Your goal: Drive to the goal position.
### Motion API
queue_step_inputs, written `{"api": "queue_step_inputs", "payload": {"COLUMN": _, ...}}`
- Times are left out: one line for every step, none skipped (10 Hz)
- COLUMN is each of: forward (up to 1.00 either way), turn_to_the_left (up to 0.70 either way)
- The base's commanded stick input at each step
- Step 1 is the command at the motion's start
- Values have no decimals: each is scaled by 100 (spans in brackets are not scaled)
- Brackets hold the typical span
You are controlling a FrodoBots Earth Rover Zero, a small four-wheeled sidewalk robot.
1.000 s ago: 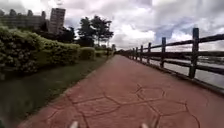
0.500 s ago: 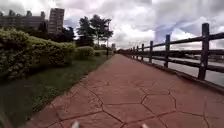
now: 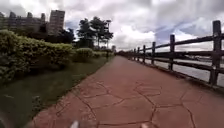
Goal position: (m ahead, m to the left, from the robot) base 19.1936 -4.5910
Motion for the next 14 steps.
{"api": "queue_step_inputs", "payload": {"forward": 70, "turn_to_the_left": 0}}
{"api": "queue_step_inputs", "payload": {"forward": 70, "turn_to_the_left": 0}}
{"api": "queue_step_inputs", "payload": {"forward": 70, "turn_to_the_left": 0}}
{"api": "queue_step_inputs", "payload": {"forward": 70, "turn_to_the_left": 0}}
{"api": "queue_step_inputs", "payload": {"forward": 70, "turn_to_the_left": 0}}
{"api": "queue_step_inputs", "payload": {"forward": 70, "turn_to_the_left": 0}}
{"api": "queue_step_inputs", "payload": {"forward": 70, "turn_to_the_left": 0}}
{"api": "queue_step_inputs", "payload": {"forward": 70, "turn_to_the_left": 0}}
{"api": "queue_step_inputs", "payload": {"forward": 70, "turn_to_the_left": -35}}
{"api": "queue_step_inputs", "payload": {"forward": 70, "turn_to_the_left": -35}}
{"api": "queue_step_inputs", "payload": {"forward": 70, "turn_to_the_left": -35}}
{"api": "queue_step_inputs", "payload": {"forward": 70, "turn_to_the_left": -35}}
{"api": "queue_step_inputs", "payload": {"forward": 70, "turn_to_the_left": -35}}
{"api": "queue_step_inputs", "payload": {"forward": 70, "turn_to_the_left": 0}}
